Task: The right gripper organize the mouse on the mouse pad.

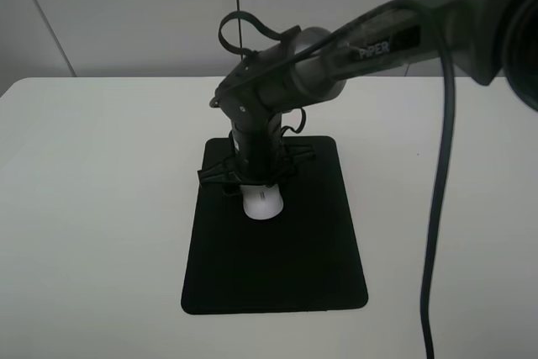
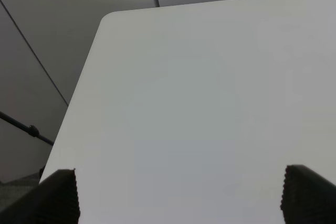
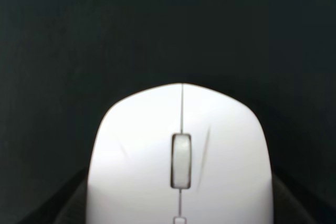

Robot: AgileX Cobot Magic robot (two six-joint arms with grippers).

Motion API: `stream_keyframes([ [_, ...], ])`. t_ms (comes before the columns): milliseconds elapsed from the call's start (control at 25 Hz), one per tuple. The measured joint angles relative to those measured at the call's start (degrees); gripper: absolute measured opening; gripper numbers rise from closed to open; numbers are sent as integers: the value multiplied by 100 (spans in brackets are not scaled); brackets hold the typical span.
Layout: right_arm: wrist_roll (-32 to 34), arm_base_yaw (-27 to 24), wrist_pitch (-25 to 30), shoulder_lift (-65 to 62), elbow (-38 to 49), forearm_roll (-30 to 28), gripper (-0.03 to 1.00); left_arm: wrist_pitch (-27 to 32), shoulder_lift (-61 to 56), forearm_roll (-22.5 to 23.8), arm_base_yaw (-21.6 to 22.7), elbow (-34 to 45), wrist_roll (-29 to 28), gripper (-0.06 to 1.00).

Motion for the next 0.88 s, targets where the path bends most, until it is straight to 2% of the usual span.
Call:
stream_keyframes([
  [160,0,0,7,0,0,102,60,0,0,0,0,0,0,79],
  [400,0,0,40,0,0,137,71,0,0,0,0,0,0,79],
  [760,0,-17,197,-225,0,137,72,0,0,0,0,0,0,79],
  [880,-282,-17,264,-586,0,294,72,0,0,0,0,0,0,79],
])
